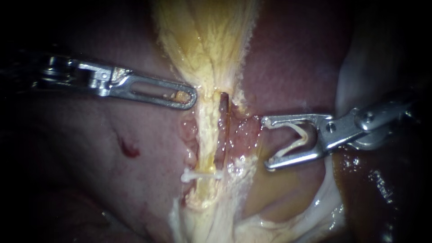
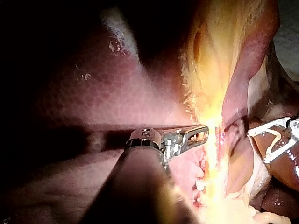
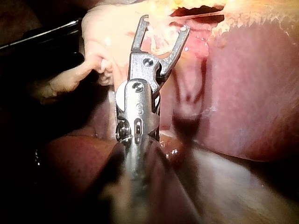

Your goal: Clipping second clip left tube

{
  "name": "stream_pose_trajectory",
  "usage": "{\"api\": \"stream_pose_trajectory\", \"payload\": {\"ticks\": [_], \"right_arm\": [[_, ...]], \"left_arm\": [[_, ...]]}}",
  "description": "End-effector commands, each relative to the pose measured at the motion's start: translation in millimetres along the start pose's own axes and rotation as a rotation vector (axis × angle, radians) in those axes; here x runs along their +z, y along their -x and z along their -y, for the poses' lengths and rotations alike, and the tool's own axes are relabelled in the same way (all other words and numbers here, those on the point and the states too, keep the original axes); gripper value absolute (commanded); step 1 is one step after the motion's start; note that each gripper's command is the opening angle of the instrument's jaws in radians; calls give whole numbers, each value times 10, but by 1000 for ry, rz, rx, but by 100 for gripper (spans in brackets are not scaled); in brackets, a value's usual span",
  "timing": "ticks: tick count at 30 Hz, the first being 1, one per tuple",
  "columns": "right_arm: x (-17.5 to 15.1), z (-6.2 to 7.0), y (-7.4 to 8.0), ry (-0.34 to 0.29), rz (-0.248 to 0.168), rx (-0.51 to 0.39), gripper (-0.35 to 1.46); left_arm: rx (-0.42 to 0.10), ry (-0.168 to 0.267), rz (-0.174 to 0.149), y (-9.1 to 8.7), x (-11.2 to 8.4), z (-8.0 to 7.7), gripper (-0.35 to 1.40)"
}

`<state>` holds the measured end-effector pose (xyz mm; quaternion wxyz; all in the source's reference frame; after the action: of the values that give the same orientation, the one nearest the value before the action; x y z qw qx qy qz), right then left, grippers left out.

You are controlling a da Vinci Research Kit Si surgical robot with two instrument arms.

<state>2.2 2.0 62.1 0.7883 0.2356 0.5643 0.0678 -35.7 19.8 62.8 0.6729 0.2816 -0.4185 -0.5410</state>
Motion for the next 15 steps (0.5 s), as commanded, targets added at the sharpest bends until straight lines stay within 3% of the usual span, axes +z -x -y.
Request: {"api": "stream_pose_trajectory", "payload": {"ticks": [1,9,15], "right_arm": [[0,0,0,0,0,0,50],[0,0,0,0,0,1,50],[1,0,-1,1,0,1,50]], "left_arm": [[0,0,0,0,0,0,-35],[0,-3,-2,1,-6,-1,-35],[-6,-13,-12,10,-30,5,-35]]}}
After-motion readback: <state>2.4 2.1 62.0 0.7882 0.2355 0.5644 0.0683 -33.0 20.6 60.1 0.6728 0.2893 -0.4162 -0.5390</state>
